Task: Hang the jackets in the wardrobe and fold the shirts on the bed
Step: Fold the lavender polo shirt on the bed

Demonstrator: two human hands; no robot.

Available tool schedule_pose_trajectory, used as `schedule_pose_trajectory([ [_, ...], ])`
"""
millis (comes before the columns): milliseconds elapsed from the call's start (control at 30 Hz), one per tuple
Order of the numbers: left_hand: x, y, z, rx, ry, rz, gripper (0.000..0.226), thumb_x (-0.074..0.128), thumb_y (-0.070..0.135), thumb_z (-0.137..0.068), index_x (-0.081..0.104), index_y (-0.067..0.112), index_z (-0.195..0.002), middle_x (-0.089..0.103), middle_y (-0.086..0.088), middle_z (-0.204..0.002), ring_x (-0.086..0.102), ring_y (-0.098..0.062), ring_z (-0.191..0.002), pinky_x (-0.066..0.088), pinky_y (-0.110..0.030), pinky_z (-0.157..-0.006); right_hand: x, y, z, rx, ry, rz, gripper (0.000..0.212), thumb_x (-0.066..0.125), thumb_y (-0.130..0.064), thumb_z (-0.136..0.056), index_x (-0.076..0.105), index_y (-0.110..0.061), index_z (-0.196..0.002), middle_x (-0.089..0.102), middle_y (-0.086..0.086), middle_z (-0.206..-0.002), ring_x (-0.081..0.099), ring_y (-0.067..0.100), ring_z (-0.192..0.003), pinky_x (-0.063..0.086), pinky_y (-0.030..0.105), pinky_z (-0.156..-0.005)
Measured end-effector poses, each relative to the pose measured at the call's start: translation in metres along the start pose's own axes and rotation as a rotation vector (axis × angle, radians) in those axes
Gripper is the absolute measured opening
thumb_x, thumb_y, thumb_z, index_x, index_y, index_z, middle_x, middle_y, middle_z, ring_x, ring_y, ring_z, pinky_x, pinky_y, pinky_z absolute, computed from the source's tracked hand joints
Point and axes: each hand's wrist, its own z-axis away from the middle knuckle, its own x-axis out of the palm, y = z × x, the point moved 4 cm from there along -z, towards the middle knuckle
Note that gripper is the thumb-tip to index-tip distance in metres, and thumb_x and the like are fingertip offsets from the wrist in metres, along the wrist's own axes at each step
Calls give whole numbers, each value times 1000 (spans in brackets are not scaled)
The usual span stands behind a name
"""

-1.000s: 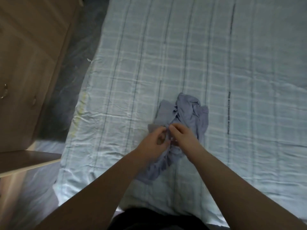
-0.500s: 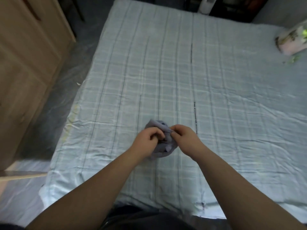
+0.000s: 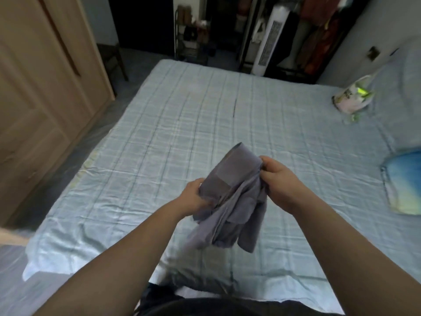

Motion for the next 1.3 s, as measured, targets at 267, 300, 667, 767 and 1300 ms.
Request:
schedule_pose_trajectory([
  [267,91,104,28,93,13,183,9,60,8,-95,63,16,-93,71,-4,-81,64,-23,-71,52,-28,-53,-132,-14,95,-18,230,67,28,44,6,-78,64,-15,-78,64,6,-77,58,23,-79,45,34,-70],
  [300,92,121,31,103,24,180,11,57,8,-95,61,18,-94,69,-6,-82,62,-23,-70,49,-27,-50,-146,-14,104,0,255,53,20,47,-2,-72,62,-12,-79,61,9,-77,55,24,-79,43,34,-69],
  [667,69,277,51,217,-105,17,19,31,18,-100,48,13,-105,70,-22,-100,74,-38,-85,60,-49,-78,-214,-41,128,-65,344,170,15,63,-34,-92,67,-19,-95,72,3,-94,68,24,-93,53,47,-89],
  [767,51,305,61,261,-54,9,21,41,19,-101,51,5,-115,62,-26,-120,74,-32,-90,61,-41,-81,-224,-67,125,-140,375,233,27,60,-44,-87,67,-21,-99,71,5,-102,67,25,-99,50,54,-94],
  [1300,-53,337,198,338,-169,-898,77,65,-1,-73,39,31,-138,51,6,-126,53,-15,-116,48,-39,-100,-164,-188,129,-508,600,493,27,48,-29,-101,50,-8,-84,55,10,-77,50,21,-70,33,31,-58],
])
